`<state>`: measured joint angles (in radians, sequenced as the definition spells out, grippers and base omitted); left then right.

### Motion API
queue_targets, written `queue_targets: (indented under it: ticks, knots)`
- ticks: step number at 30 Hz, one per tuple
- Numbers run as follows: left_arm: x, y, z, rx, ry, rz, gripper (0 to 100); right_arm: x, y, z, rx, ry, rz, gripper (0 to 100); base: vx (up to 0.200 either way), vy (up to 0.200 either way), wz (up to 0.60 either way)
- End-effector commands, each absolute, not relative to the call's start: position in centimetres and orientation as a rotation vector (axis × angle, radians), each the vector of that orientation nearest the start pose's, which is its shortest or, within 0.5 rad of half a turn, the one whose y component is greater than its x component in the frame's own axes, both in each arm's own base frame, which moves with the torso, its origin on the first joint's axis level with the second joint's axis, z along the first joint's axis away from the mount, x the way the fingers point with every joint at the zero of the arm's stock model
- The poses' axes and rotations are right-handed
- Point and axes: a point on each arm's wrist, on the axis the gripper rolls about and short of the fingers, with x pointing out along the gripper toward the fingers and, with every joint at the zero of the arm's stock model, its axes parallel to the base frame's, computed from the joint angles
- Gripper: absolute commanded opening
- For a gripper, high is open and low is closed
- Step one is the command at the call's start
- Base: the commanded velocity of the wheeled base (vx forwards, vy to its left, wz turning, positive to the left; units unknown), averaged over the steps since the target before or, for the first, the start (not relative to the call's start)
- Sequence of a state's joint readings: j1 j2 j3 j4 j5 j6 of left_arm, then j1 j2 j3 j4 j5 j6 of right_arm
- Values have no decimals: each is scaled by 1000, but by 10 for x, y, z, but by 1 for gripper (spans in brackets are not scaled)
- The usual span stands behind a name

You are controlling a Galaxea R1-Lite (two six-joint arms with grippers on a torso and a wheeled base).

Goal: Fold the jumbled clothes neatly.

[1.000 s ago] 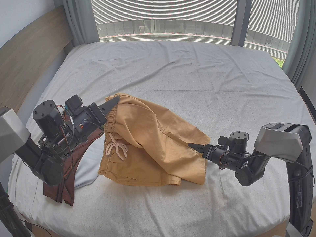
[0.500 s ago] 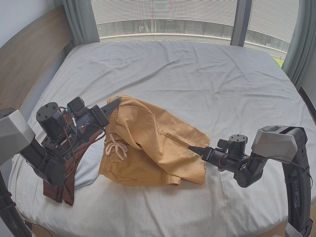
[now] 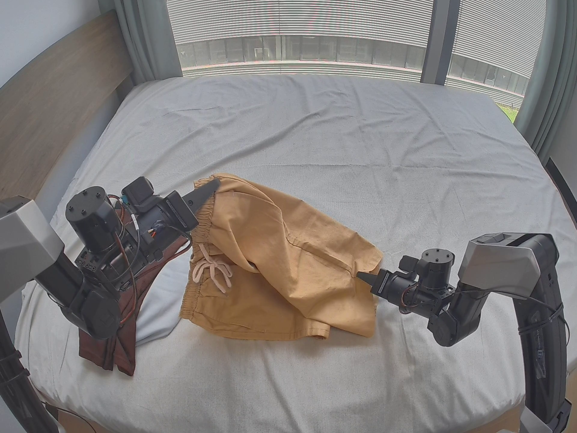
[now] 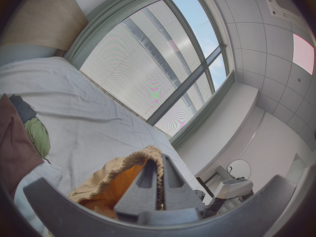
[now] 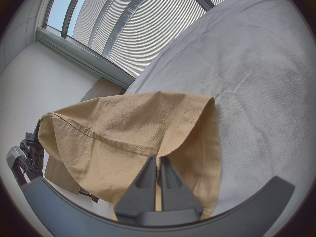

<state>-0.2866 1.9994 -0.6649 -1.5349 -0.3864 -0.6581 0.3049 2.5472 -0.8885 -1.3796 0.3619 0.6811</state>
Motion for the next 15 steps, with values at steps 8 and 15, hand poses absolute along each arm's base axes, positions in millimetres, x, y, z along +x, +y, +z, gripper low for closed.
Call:
queue_targets:
  ticks: [8,15]
  knots:
    - [325,-100,138,-622,26,-699,0,366,104,-30,677,476,514,0,0,0,0]
    - [325,-100,138,-621,27,-699,0,368,104,-37,683,490,563,0,0,0,0]
